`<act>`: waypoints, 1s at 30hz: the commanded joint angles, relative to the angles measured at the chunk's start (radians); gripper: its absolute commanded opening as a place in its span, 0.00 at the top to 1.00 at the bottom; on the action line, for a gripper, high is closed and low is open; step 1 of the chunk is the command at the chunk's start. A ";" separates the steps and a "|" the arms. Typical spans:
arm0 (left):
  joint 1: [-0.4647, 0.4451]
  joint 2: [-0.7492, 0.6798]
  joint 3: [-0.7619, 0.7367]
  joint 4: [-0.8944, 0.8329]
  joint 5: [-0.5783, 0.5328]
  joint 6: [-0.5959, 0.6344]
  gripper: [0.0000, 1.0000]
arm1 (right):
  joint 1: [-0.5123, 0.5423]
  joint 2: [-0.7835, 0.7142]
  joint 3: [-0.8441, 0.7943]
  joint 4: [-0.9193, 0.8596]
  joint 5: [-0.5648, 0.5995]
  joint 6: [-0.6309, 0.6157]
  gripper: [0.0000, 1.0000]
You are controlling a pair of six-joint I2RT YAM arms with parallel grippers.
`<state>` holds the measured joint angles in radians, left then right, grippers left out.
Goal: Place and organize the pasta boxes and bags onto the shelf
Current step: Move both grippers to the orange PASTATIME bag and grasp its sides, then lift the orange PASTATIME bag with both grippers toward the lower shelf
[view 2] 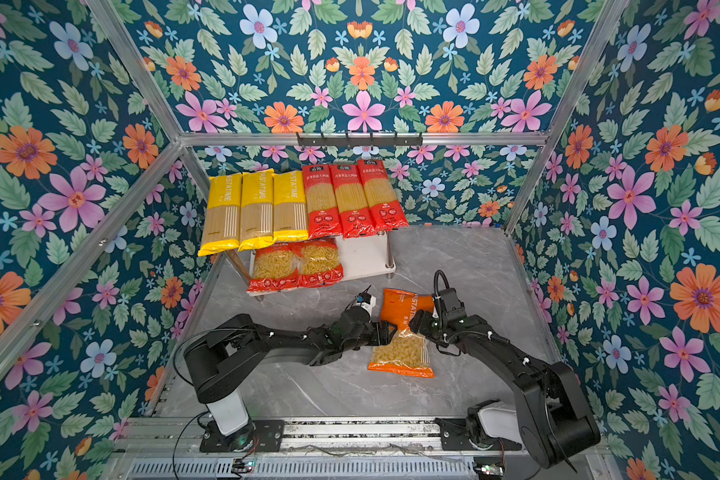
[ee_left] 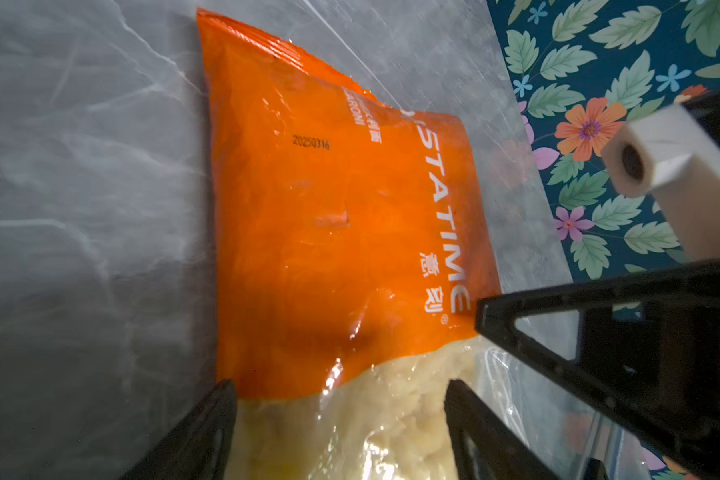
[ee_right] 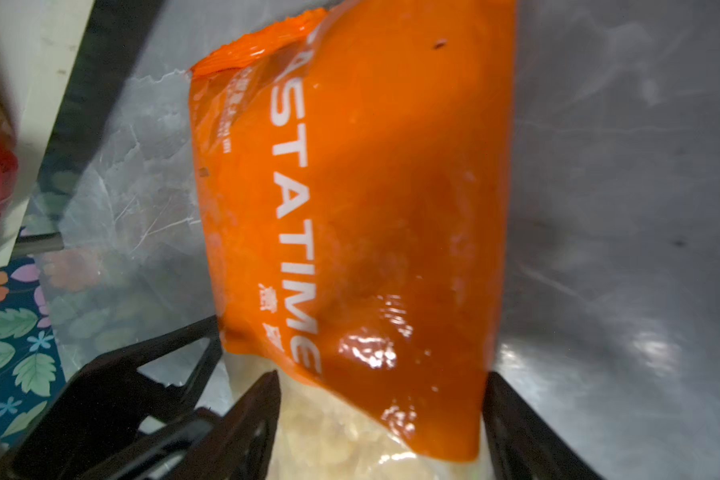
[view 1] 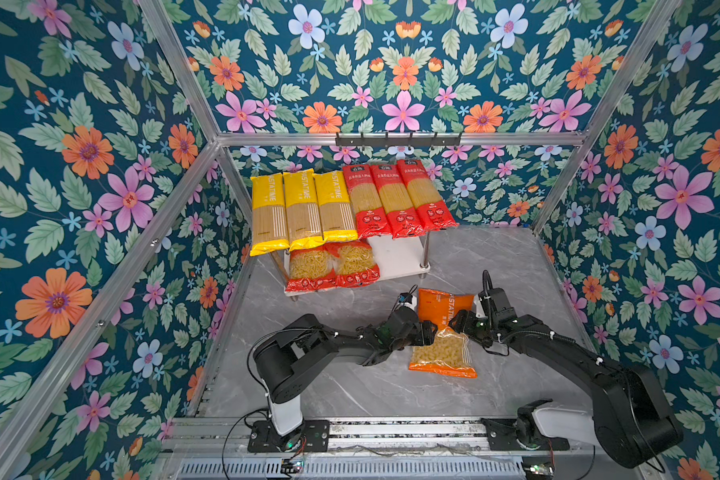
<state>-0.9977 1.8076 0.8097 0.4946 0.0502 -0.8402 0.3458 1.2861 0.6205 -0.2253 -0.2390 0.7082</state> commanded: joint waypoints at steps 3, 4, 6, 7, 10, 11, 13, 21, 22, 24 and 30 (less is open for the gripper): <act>0.001 0.041 0.014 0.126 0.112 -0.058 0.24 | 0.042 0.065 0.032 0.129 -0.173 0.041 0.26; 0.001 0.038 0.010 0.143 0.120 -0.067 0.25 | 0.039 0.070 0.031 0.143 -0.205 0.049 0.26; 0.001 0.015 -0.018 0.180 0.121 -0.081 0.27 | 0.016 0.062 0.020 0.150 -0.242 0.048 0.26; 0.002 0.002 -0.028 0.182 0.114 -0.080 0.27 | -0.001 0.055 0.017 0.134 -0.248 0.037 0.26; 0.006 -0.037 -0.060 0.134 0.095 -0.064 0.27 | -0.044 0.010 0.025 -0.008 -0.169 -0.042 0.26; 0.008 -0.044 -0.071 0.110 0.086 -0.055 0.27 | -0.044 -0.003 0.035 -0.065 -0.118 -0.076 0.26; 0.013 -0.051 -0.091 0.067 0.070 -0.051 0.27 | -0.044 -0.016 0.038 -0.129 -0.063 -0.110 0.26; 0.010 -0.037 -0.132 0.091 0.065 -0.057 0.31 | -0.030 0.005 0.016 -0.102 -0.025 -0.169 0.34; 0.008 -0.027 -0.125 0.090 0.067 -0.053 0.31 | -0.026 0.012 0.018 -0.089 -0.029 -0.174 0.35; 0.007 -0.005 -0.111 0.093 0.073 -0.044 0.34 | -0.020 0.030 0.017 -0.058 -0.043 -0.184 0.38; 0.007 0.025 -0.104 0.110 0.088 -0.036 0.46 | -0.017 0.057 0.005 -0.018 -0.064 -0.229 0.58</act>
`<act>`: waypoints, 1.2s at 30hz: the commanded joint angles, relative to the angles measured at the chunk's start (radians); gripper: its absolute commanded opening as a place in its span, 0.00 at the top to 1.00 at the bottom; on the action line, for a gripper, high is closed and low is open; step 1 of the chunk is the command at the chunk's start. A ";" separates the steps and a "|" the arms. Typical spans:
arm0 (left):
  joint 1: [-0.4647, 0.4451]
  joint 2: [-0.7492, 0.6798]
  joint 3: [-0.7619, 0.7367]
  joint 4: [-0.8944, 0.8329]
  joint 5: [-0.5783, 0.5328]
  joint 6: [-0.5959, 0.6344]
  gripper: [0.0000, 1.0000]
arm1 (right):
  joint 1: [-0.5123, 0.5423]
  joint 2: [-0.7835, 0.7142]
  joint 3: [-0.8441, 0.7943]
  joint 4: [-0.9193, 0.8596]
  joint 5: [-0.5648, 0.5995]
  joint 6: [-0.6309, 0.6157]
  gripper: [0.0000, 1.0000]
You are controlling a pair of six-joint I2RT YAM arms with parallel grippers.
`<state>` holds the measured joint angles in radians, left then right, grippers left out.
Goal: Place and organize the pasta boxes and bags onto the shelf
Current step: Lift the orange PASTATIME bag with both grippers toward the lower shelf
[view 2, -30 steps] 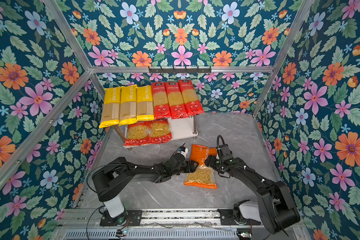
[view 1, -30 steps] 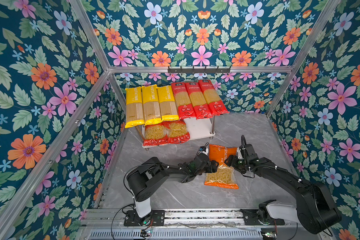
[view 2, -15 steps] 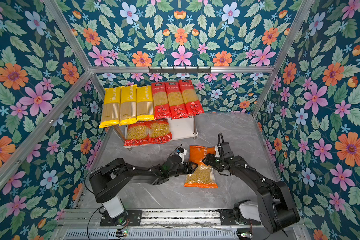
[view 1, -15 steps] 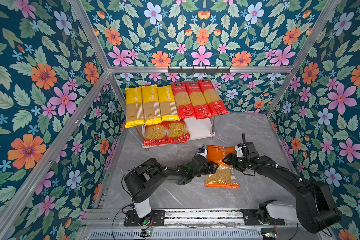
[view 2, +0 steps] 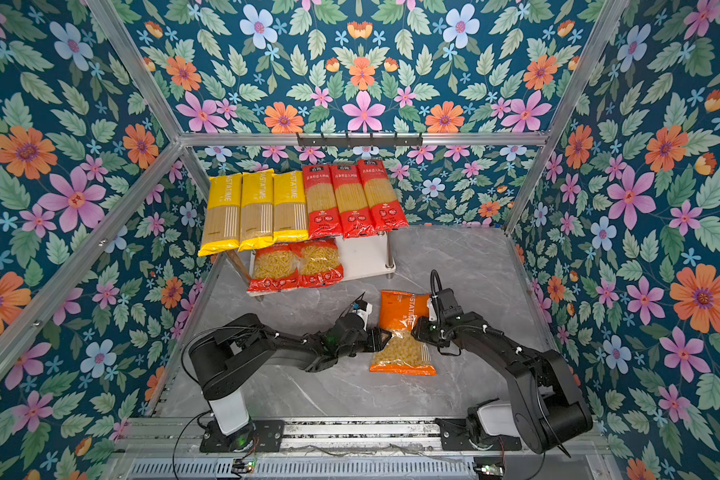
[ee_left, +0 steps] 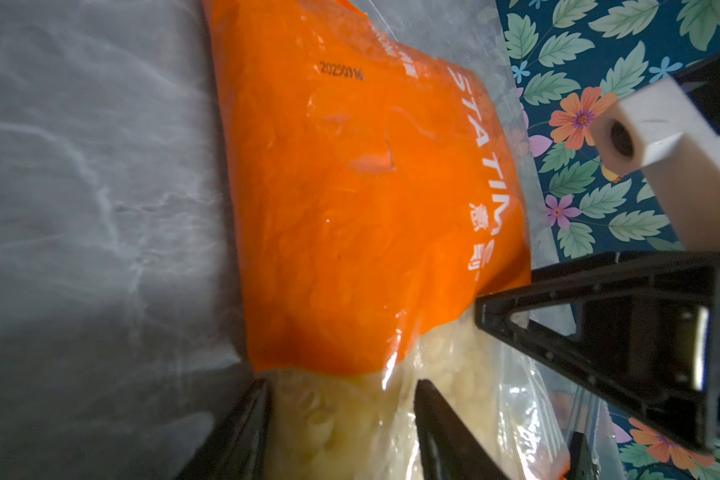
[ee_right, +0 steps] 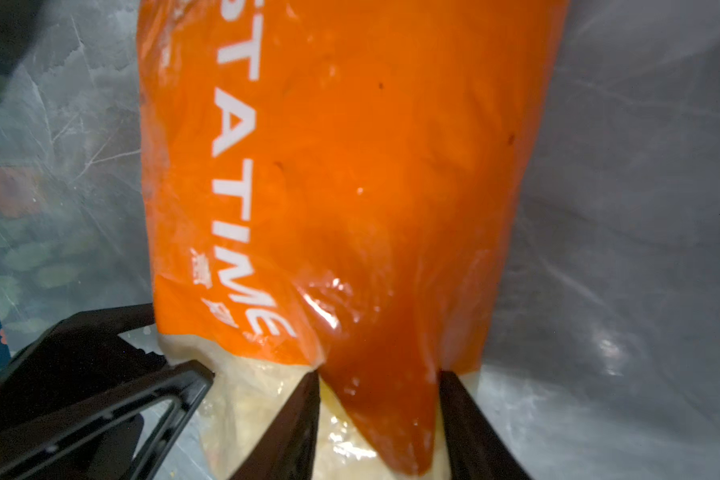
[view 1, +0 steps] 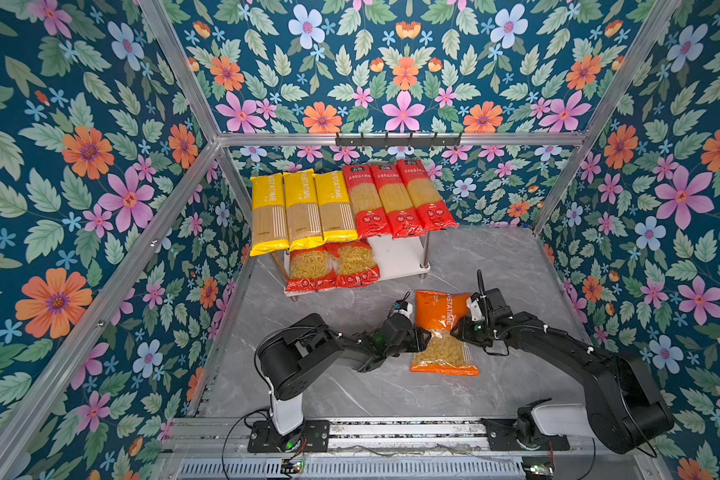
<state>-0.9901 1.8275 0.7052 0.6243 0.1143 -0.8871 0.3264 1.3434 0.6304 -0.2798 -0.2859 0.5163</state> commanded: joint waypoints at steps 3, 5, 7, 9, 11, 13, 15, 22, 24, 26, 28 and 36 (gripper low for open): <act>-0.001 0.004 0.004 -0.024 0.025 0.019 0.54 | 0.002 -0.018 -0.016 0.059 -0.036 -0.038 0.66; -0.001 0.007 0.009 -0.025 0.032 0.025 0.61 | 0.006 -0.028 -0.020 0.063 -0.044 -0.039 0.71; -0.001 0.010 0.010 -0.018 0.038 0.023 0.70 | 0.009 -0.037 -0.020 0.065 -0.051 -0.039 0.75; -0.001 0.012 0.009 -0.010 0.039 0.020 0.75 | 0.019 -0.047 -0.017 0.061 -0.050 -0.037 0.79; -0.001 0.009 0.005 0.006 0.044 0.013 0.80 | 0.036 -0.056 -0.011 0.052 -0.040 -0.039 0.84; -0.001 0.002 -0.002 0.021 0.048 0.008 0.84 | 0.057 -0.065 0.001 0.040 -0.023 -0.046 0.88; -0.001 -0.011 -0.011 0.029 0.046 0.009 0.87 | 0.077 -0.074 0.017 0.016 -0.004 -0.050 0.92; -0.002 -0.101 -0.101 0.126 0.022 0.033 0.95 | 0.144 -0.125 0.080 -0.051 0.039 -0.052 1.00; -0.002 -0.136 -0.128 0.148 0.011 0.045 0.97 | 0.155 -0.136 0.098 -0.072 0.040 -0.056 1.00; -0.002 -0.175 -0.153 0.153 -0.005 0.059 0.99 | 0.163 -0.150 0.113 -0.086 0.037 -0.058 1.00; -0.004 -0.211 -0.177 0.153 -0.026 0.075 1.00 | 0.173 -0.161 0.127 -0.094 0.036 -0.060 1.00; -0.007 -0.410 -0.283 0.126 -0.190 0.158 1.00 | 0.307 -0.123 0.239 -0.059 0.097 -0.151 1.00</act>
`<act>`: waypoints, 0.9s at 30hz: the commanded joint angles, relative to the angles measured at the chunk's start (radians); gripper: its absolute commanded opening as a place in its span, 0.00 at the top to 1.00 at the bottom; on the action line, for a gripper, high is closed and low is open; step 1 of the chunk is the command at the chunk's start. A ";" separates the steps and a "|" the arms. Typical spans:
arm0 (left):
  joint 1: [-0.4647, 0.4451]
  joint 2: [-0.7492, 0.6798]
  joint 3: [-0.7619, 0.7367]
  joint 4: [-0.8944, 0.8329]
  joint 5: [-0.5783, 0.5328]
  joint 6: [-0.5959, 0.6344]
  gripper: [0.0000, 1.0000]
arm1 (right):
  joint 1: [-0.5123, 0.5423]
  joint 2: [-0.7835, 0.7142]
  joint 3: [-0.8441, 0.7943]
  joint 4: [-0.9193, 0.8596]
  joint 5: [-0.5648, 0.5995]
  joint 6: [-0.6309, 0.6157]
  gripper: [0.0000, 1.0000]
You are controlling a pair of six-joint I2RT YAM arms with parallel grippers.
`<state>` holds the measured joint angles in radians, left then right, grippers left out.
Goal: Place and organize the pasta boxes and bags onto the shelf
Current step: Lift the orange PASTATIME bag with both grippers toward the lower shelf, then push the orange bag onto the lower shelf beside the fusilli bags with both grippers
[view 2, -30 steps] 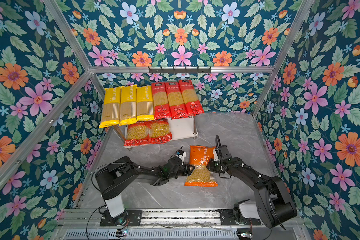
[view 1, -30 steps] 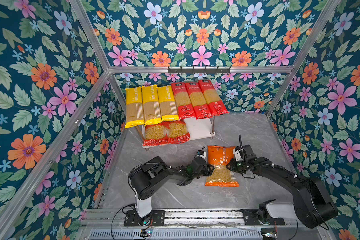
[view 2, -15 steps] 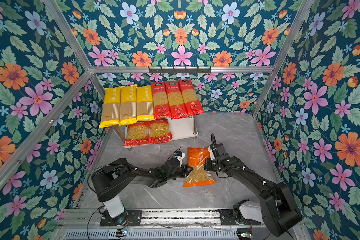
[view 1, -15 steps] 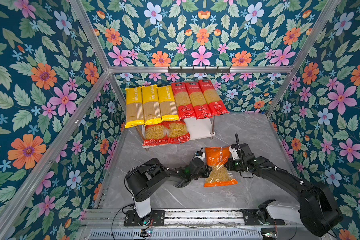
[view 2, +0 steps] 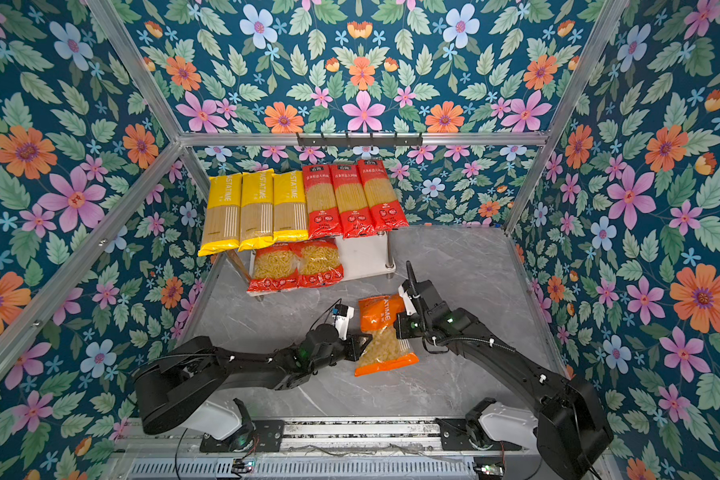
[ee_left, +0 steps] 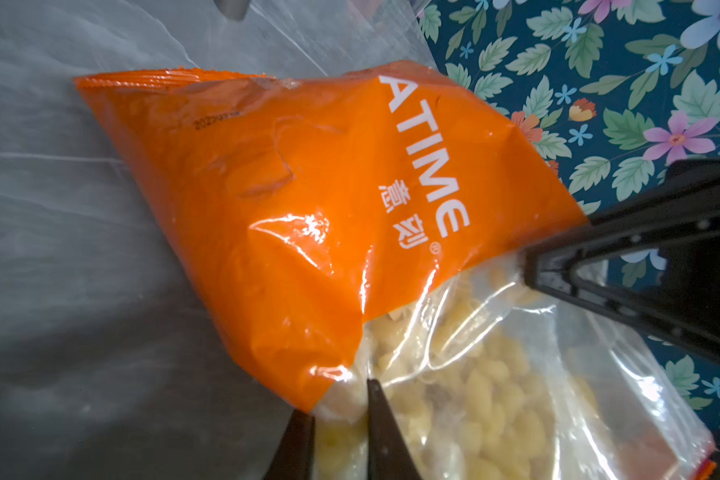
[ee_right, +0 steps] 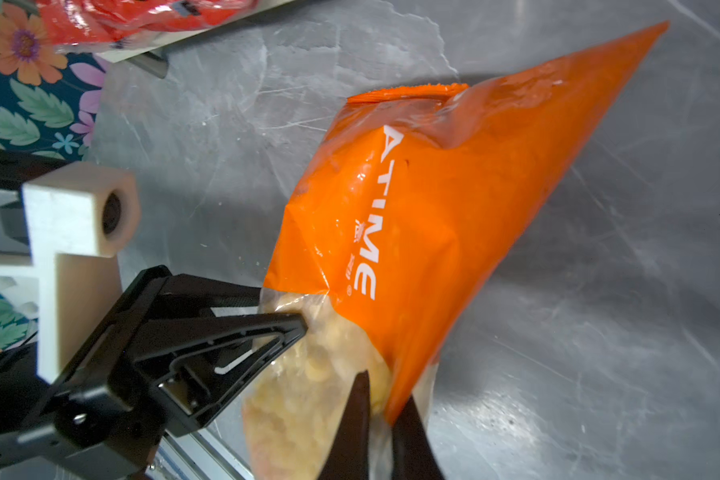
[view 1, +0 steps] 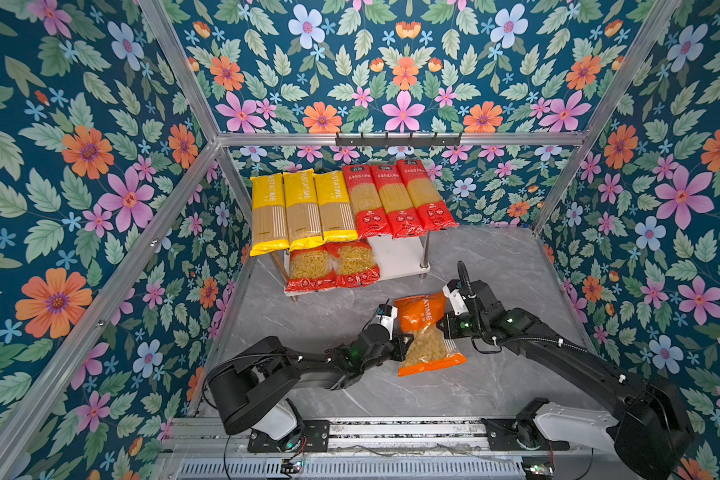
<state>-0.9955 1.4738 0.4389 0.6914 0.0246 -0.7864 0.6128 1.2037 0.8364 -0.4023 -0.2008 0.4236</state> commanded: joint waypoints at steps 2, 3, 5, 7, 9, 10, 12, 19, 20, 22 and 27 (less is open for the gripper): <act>-0.002 -0.125 -0.038 0.042 -0.155 0.087 1.00 | 0.023 0.039 0.055 0.100 0.011 -0.067 1.00; -0.002 -0.161 -0.046 0.028 -0.186 0.109 1.00 | 0.023 0.050 0.068 0.122 0.015 -0.071 1.00; -0.002 -0.227 -0.049 -0.022 -0.253 0.158 1.00 | 0.027 0.069 0.081 0.184 0.016 -0.083 1.00; -0.001 -0.275 -0.042 -0.061 -0.313 0.228 1.00 | 0.029 0.089 0.073 0.284 0.033 -0.095 1.00; 0.000 -0.294 -0.014 -0.101 -0.371 0.315 1.00 | 0.029 0.118 0.053 0.425 0.067 -0.104 1.00; 0.001 -0.294 -0.004 -0.109 -0.391 0.356 1.00 | 0.027 0.133 0.044 0.493 0.082 -0.104 1.00; 0.011 -0.285 0.029 -0.123 -0.424 0.430 1.00 | 0.036 0.170 0.034 0.639 0.145 -0.106 1.00; 0.081 -0.209 0.130 -0.101 -0.485 0.614 1.00 | 0.064 0.320 -0.017 1.151 0.349 -0.201 1.00; 0.098 -0.194 0.139 -0.079 -0.481 0.637 1.00 | 0.064 0.352 -0.013 1.217 0.369 -0.224 1.00; 0.132 -0.160 0.166 -0.045 -0.473 0.662 1.00 | 0.064 0.410 -0.001 1.321 0.402 -0.259 1.00; 0.206 -0.039 0.242 0.057 -0.483 0.705 1.00 | 0.064 0.579 0.065 1.552 0.491 -0.347 1.00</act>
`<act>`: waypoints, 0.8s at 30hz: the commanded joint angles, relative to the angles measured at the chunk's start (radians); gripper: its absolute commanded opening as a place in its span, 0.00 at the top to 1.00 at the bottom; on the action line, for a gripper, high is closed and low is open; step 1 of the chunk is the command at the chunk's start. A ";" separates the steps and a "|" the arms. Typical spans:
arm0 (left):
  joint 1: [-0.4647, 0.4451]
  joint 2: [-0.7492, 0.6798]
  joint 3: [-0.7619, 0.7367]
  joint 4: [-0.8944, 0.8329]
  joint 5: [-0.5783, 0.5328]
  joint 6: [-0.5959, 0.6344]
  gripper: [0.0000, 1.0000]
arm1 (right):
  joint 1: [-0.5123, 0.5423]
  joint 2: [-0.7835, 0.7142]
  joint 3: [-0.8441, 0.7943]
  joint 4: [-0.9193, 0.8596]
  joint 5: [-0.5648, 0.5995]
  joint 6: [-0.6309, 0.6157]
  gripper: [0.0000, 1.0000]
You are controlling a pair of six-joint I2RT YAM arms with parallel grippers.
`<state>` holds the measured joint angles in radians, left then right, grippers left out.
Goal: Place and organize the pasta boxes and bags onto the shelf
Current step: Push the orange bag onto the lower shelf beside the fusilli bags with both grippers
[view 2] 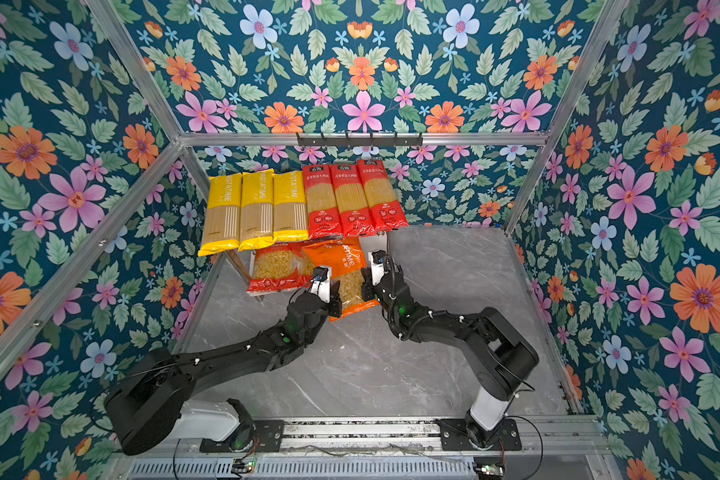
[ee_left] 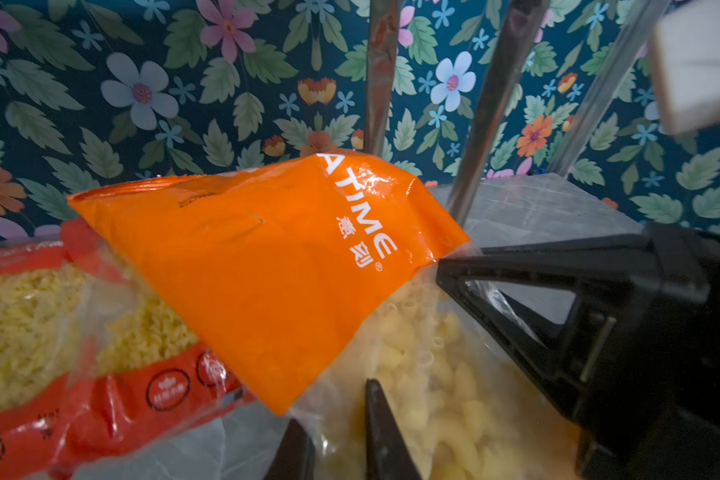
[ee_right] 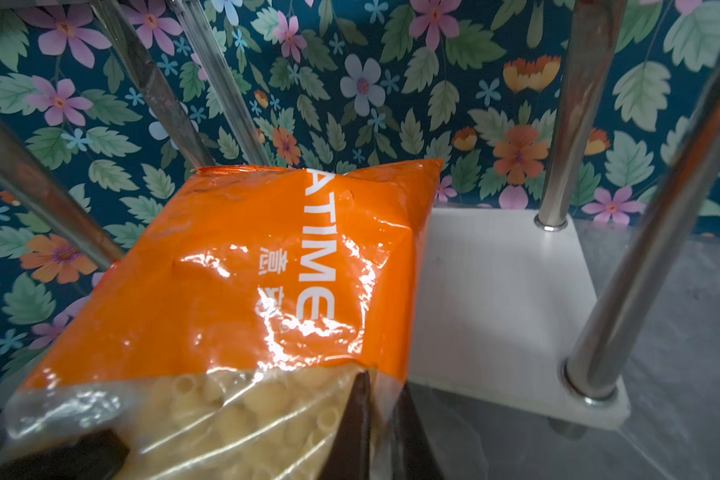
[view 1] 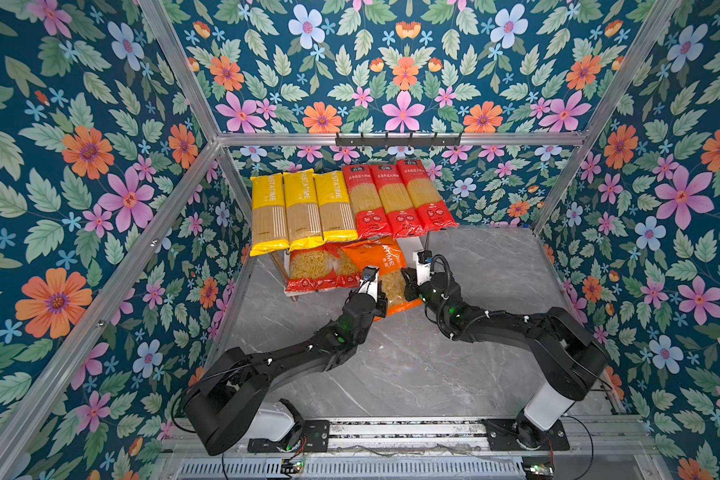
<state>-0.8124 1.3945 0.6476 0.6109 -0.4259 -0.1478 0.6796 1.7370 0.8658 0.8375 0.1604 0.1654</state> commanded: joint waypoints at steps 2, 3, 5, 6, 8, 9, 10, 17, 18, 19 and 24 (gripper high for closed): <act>0.047 0.098 0.065 0.178 -0.054 0.073 1.00 | -0.002 0.097 0.082 0.347 0.141 -0.121 1.00; 0.060 0.131 0.080 0.199 -0.059 0.074 1.00 | -0.002 0.125 0.108 0.355 0.144 -0.137 1.00; 0.079 0.190 0.110 0.244 -0.077 0.080 1.00 | -0.003 0.174 0.149 0.372 0.152 -0.162 1.00; 0.088 0.220 0.134 0.250 -0.093 0.075 1.00 | -0.003 0.204 0.170 0.374 0.160 -0.180 1.00; 0.107 0.269 0.172 0.254 -0.110 0.051 1.00 | -0.004 0.239 0.202 0.369 0.169 -0.205 0.97; 0.115 0.294 0.193 0.257 -0.121 0.040 1.00 | -0.005 0.253 0.216 0.350 0.164 -0.211 0.87; 0.122 0.317 0.215 0.246 -0.126 0.033 1.00 | -0.005 0.254 0.221 0.324 0.161 -0.213 0.80; 0.166 0.449 0.348 0.140 -0.111 -0.002 1.00 | 0.004 0.154 0.097 0.282 0.133 -0.210 0.55; 0.170 0.457 0.357 0.128 -0.105 -0.012 1.00 | 0.010 0.126 0.070 0.282 0.137 -0.211 0.54; 0.171 0.463 0.360 0.129 -0.099 -0.015 1.00 | 0.014 0.099 0.042 0.279 0.138 -0.210 0.53; 0.173 0.503 0.416 0.114 -0.030 -0.025 1.00 | 0.060 -0.068 -0.104 0.250 0.142 -0.203 0.53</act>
<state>-0.6426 1.8828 1.0363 0.7170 -0.4965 -0.1543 0.7254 1.7206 0.8051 1.0615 0.2916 -0.0257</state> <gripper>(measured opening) 0.181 0.475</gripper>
